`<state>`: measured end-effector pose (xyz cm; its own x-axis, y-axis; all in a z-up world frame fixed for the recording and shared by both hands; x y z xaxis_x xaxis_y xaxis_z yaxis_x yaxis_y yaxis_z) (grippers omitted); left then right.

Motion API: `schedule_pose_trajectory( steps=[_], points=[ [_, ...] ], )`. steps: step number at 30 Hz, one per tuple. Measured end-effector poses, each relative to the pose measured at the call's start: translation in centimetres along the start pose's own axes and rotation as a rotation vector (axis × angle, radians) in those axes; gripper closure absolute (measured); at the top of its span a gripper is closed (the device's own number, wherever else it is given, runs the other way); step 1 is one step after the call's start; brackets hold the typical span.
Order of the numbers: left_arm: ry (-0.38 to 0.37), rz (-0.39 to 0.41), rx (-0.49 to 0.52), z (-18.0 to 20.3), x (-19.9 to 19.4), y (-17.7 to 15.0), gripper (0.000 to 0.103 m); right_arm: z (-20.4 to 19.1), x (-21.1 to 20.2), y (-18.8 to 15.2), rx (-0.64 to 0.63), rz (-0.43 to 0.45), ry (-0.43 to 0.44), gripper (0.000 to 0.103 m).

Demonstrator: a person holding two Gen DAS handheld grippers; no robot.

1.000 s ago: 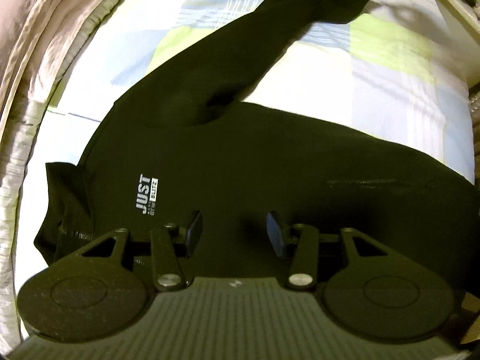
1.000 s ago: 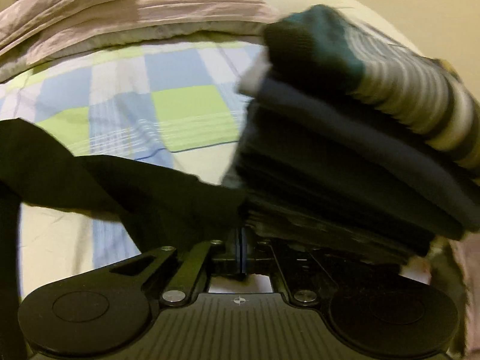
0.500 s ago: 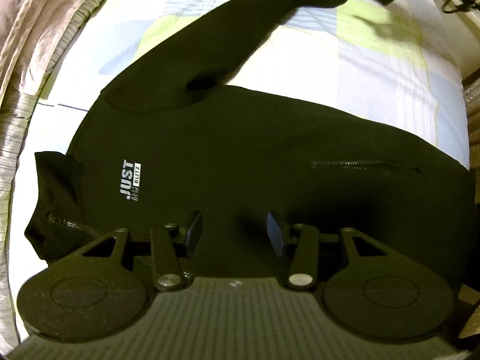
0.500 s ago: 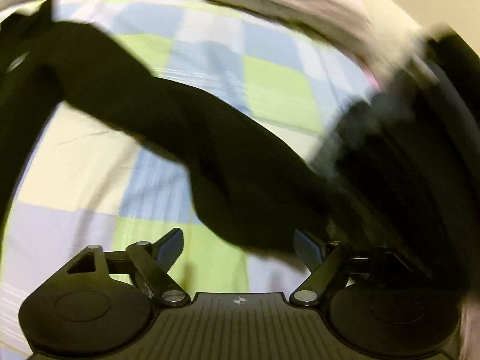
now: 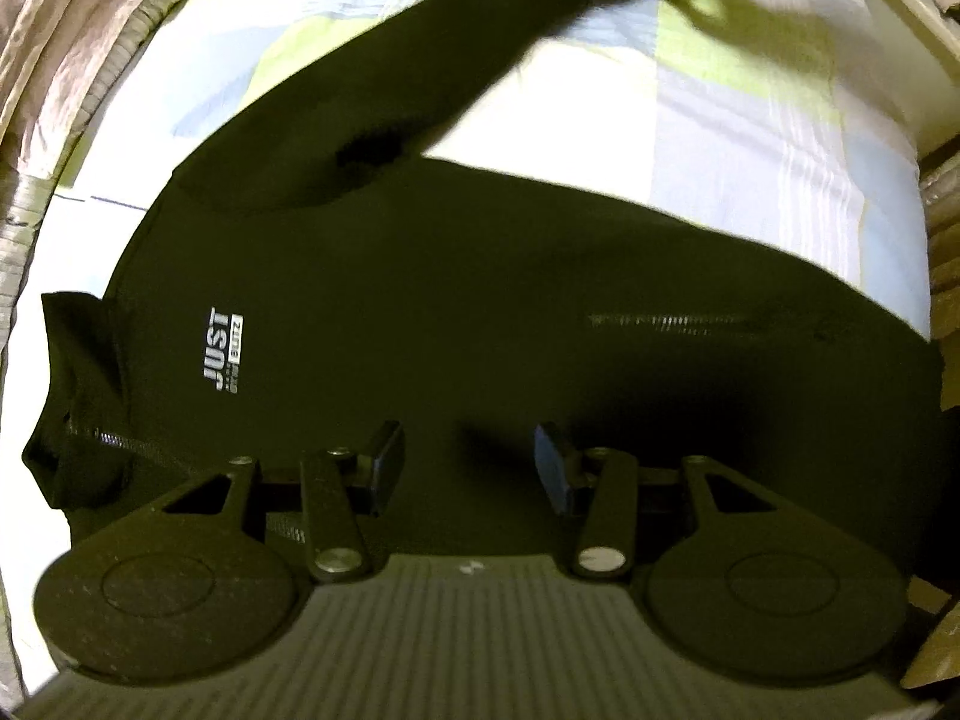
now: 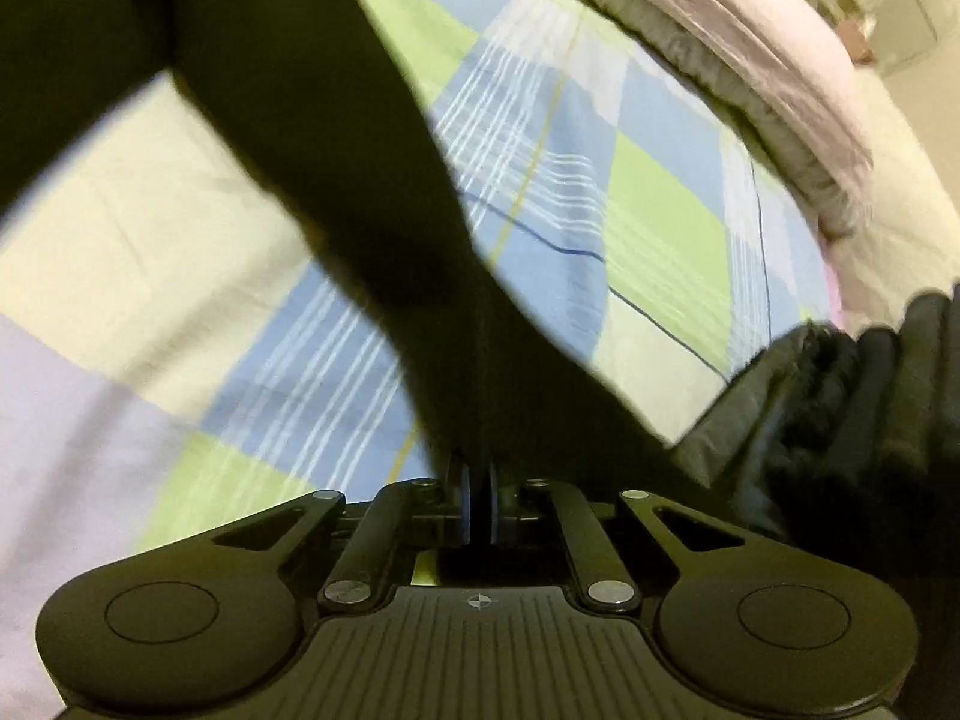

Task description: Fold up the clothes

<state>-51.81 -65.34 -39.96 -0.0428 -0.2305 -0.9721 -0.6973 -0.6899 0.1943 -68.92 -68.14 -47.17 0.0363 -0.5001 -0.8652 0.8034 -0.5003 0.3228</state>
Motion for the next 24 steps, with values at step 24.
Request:
schedule_pose_trajectory(
  steps=[24],
  points=[
    [0.005,0.044,0.028,-0.9,0.1,2.1,0.06,7.1,-5.0,-2.8,0.458,-0.129,-0.019,0.068]
  ],
)
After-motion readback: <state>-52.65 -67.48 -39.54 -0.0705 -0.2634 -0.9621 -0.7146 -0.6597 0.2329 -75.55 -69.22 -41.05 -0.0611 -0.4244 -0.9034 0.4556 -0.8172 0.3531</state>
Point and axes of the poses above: each gripper's, at about its wrist camera, not at the fingertips, and x roughly the way its jaws point, z to its right, y to its top, the point moved 3 cm from there along x, roughly the way its jaws point, and after that the axes turned 6 degrees about x, right-handed, at the moved point
